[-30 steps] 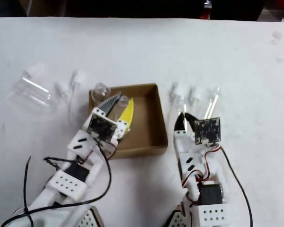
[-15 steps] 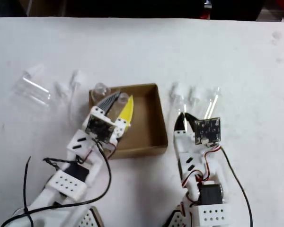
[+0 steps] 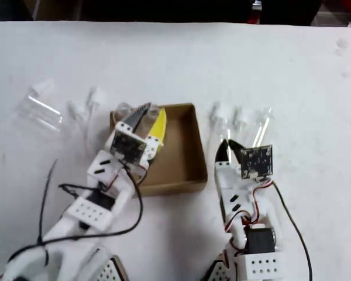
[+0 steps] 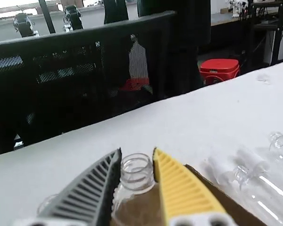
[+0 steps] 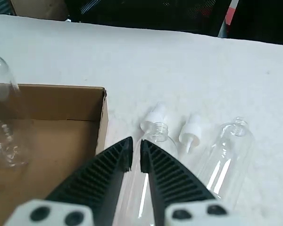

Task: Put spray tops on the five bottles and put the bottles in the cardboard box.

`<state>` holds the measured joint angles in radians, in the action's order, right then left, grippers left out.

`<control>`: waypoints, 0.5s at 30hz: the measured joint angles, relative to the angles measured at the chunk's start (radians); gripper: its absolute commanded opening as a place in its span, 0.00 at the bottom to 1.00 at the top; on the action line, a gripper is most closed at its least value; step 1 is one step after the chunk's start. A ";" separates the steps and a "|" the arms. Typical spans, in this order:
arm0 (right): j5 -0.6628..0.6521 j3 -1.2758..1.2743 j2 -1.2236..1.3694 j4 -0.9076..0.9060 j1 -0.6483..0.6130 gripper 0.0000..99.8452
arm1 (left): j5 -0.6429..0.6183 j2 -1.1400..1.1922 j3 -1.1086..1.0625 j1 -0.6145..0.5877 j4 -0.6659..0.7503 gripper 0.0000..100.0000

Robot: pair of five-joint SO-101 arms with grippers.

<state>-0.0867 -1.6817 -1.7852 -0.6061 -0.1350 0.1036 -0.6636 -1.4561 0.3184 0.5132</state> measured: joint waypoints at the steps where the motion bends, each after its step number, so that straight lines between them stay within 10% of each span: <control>1: 0.000 0.000 0.000 0.000 0.000 0.02 | 0.000 0.043 0.000 0.000 0.035 0.02; 15: 0.000 0.000 0.000 0.000 0.000 0.02 | 0.000 0.118 -0.021 -0.008 0.172 0.02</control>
<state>-0.0867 -1.6817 -1.7852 -0.6061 -0.1350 0.1036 -0.5455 -1.4776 0.3107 0.6851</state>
